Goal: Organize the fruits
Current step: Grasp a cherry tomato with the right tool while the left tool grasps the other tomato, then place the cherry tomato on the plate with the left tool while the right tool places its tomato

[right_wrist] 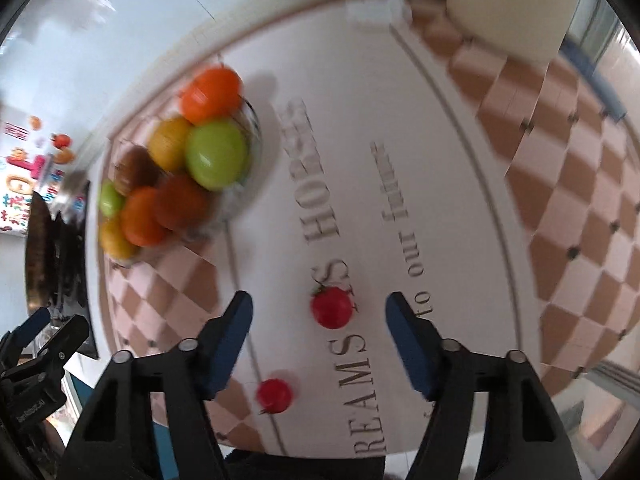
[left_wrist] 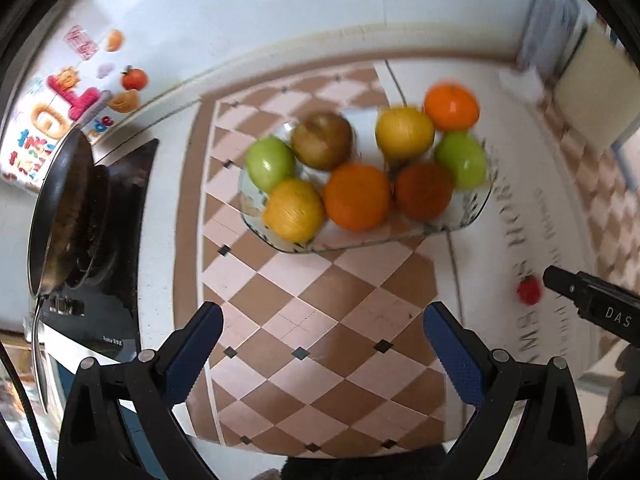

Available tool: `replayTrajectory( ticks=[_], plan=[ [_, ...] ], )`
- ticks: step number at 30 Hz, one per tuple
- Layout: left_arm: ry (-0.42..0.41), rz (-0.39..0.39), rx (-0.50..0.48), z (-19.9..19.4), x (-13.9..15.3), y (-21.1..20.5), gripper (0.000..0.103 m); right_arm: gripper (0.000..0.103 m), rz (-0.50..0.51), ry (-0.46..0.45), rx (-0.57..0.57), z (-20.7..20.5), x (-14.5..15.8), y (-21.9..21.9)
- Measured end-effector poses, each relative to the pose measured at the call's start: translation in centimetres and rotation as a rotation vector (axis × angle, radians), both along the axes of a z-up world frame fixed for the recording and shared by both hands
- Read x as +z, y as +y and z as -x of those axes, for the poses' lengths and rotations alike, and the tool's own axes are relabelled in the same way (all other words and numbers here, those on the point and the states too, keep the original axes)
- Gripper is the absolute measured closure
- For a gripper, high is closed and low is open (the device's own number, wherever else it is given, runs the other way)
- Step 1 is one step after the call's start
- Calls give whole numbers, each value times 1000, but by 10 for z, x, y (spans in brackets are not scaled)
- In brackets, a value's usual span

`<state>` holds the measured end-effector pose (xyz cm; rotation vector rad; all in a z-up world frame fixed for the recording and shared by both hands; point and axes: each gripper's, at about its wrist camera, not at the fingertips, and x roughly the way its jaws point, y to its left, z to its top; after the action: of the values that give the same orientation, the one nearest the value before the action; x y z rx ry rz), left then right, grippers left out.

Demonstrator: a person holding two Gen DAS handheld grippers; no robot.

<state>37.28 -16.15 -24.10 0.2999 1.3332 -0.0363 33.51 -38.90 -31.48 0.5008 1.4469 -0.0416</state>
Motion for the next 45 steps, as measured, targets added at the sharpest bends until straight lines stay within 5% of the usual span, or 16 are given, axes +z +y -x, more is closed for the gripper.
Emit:
replayTrajectory(
  ticks=[8,20,25,31,40,45],
  plan=[
    [171,49,-25,7,-47,-18,1,72,8,21,93,0,-31,21],
    [419,262,-217,50,-82,-77,3,72,29,6,-56,55,-6,-24],
    [484,264,-289,68,-101,-102,45,72,40,26,-99,69,-6,-35],
    [459,247,-331,73,-105,-109,74,72,44,14,-115,73,3,-38],
    [407,300,-259,46,-86,-69,75,72,42,-42,-82,49,28,-28],
    [340,384,-140,28,-47,-28,75,72,10,-87,-37,33,44,-7]
  ],
)
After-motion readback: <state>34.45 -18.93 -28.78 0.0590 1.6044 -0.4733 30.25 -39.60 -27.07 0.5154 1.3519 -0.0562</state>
